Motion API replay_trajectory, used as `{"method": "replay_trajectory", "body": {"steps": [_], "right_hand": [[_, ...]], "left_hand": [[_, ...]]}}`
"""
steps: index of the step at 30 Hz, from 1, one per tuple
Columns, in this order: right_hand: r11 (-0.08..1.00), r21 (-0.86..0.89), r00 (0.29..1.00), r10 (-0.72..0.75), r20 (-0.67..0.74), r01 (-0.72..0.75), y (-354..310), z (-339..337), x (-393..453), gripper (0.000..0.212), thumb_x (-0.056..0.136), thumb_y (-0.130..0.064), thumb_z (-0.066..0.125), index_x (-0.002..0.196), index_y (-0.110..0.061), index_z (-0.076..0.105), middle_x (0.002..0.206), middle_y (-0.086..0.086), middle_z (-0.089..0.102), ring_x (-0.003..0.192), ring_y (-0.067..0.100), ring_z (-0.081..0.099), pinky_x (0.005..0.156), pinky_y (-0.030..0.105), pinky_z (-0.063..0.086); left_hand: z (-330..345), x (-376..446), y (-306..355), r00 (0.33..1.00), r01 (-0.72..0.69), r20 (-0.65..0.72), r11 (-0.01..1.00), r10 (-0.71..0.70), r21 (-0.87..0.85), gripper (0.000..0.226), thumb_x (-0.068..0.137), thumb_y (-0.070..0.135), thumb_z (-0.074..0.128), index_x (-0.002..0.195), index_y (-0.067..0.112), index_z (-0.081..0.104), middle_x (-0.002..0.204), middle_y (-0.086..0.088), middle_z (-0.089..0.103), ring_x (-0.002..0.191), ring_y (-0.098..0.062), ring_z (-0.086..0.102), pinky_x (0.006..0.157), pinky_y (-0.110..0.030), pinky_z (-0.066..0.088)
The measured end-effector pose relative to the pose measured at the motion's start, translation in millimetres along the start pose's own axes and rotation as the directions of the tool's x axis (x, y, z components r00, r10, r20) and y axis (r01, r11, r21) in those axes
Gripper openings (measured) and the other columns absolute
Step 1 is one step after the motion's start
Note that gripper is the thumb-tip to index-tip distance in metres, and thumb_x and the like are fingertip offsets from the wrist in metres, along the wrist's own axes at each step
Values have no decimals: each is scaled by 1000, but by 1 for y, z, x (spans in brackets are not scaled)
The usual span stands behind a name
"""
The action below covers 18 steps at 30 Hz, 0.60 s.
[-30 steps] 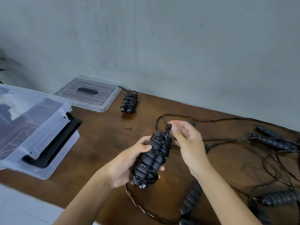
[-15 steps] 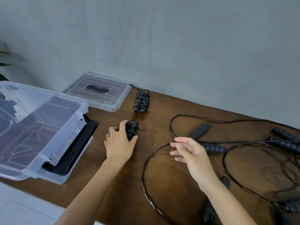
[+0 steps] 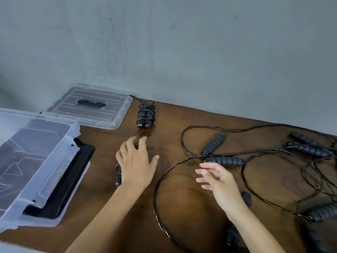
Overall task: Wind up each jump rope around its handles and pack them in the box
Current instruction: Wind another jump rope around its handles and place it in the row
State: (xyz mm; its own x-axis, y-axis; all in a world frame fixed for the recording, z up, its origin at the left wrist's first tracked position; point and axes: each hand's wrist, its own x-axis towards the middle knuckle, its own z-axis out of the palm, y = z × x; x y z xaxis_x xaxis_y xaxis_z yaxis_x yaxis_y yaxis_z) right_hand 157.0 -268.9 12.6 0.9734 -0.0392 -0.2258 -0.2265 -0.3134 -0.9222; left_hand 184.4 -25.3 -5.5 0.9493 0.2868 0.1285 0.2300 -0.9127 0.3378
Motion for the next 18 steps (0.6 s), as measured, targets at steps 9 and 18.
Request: {"method": "replay_trajectory", "body": {"steps": [9,18], "right_hand": [[995,-37,989,89,-121,-94,22,-34,11,16,102,-15,58,110,-27,66,105,-6,75,90,11,73,81,31,60],[965,-259,964,-107,-244,41,25,-52,24,22,101,-12,57,112,-27,70,108,-17,71,103,-4,63,87,9,44]], "left_hand": [[29,21,73,896,-375,195,916,398,-144,31,108,39,49,134,26,59,133,3,59,128,-26,47,104,-39,39],[46,15,90,817,-383,305,855,490,-349,6,103,26,62,106,25,67,96,8,68,95,-16,62,78,-34,51]]}}
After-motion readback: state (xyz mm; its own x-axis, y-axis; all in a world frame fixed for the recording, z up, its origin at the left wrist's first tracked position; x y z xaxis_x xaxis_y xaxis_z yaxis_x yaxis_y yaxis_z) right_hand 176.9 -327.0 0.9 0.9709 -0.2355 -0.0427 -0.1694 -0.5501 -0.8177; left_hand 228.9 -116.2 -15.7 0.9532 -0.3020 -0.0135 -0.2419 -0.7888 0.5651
